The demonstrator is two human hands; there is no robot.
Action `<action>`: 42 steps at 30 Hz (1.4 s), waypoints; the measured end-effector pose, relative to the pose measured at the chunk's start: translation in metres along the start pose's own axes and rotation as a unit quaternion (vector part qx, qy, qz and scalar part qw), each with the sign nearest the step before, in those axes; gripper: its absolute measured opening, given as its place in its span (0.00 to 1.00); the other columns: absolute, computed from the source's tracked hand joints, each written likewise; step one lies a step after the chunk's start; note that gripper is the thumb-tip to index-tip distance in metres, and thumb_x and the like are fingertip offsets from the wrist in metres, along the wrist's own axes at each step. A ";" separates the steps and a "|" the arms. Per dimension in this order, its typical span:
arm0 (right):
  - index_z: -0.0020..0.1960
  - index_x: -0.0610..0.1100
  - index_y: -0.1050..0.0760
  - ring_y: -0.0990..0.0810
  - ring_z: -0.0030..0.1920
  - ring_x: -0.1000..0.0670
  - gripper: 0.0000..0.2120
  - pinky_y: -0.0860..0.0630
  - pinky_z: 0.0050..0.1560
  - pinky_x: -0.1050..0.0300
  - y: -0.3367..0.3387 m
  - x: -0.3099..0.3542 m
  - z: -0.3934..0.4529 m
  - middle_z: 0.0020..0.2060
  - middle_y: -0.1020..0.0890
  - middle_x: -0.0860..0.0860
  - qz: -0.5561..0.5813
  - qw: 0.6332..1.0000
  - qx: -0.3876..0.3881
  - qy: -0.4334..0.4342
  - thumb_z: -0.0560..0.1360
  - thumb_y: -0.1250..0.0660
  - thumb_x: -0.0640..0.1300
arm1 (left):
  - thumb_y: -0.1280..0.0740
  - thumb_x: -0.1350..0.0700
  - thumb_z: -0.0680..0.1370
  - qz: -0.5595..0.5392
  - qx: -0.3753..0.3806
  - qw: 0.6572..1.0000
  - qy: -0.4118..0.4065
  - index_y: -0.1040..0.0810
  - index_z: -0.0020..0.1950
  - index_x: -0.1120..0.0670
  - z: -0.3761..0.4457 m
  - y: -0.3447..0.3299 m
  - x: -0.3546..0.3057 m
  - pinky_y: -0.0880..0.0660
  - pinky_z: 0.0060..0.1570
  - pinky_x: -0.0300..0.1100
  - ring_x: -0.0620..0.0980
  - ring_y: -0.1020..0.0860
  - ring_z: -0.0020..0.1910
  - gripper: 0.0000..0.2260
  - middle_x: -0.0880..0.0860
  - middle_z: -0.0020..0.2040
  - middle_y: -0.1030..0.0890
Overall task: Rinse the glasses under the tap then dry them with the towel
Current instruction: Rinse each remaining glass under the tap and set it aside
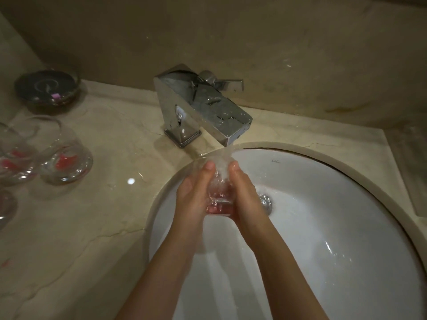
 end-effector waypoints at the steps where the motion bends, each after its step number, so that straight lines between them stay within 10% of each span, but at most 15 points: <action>1: 0.61 0.43 0.26 0.17 0.53 0.44 0.46 0.21 0.54 0.38 0.000 0.001 -0.001 0.55 0.18 0.42 -0.016 1.000 0.009 -0.003 0.59 0.35 0.78 | 0.33 0.39 0.67 0.004 0.001 1.000 -0.002 0.19 0.60 0.56 0.000 0.001 0.000 0.19 0.45 0.47 0.54 0.16 0.50 0.28 0.55 0.51 0.15; 6: 0.54 0.46 0.25 0.17 0.49 0.52 0.34 0.20 0.55 0.45 0.011 0.014 -0.008 0.48 0.17 0.50 -0.129 0.991 -0.011 0.008 0.64 0.39 0.74 | 0.33 0.41 0.67 -0.008 -0.037 0.999 -0.007 0.19 0.57 0.57 -0.005 0.008 -0.001 0.19 0.46 0.52 0.56 0.15 0.48 0.26 0.57 0.50 0.15; 11: 0.69 0.50 0.31 0.26 0.64 0.52 0.22 0.30 0.68 0.45 0.021 0.052 -0.011 0.63 0.25 0.54 -0.137 0.983 -0.081 0.090 0.79 0.41 0.58 | 0.30 0.39 0.68 -0.003 -0.052 0.999 0.004 0.19 0.58 0.56 -0.009 0.012 -0.001 0.21 0.54 0.55 0.58 0.17 0.52 0.26 0.58 0.52 0.15; 24: 0.78 0.56 0.47 0.36 0.73 0.53 0.27 0.39 0.74 0.45 -0.013 0.134 -0.001 0.76 0.39 0.57 -0.065 0.980 -0.013 0.187 0.81 0.45 0.58 | 0.30 0.39 0.63 -0.001 -0.019 0.999 0.042 0.22 0.62 0.53 -0.021 0.001 0.000 0.21 0.57 0.54 0.54 0.16 0.52 0.31 0.53 0.53 0.15; 42: 0.76 0.56 0.40 0.34 0.69 0.62 0.24 0.37 0.71 0.58 -0.012 0.125 -0.021 0.72 0.34 0.61 -0.073 0.976 -0.016 0.203 0.81 0.45 0.56 | 0.30 0.39 0.63 0.000 -0.010 0.998 0.054 0.22 0.62 0.56 -0.020 -0.008 0.003 0.18 0.47 0.54 0.55 0.15 0.48 0.32 0.56 0.52 0.15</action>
Point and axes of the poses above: each hand's wrist, its own z-axis towards the middle knuckle, its own y-axis out of the back of the hand, x = y × z, the point moved 7 cm from there along z, towards the middle knuckle
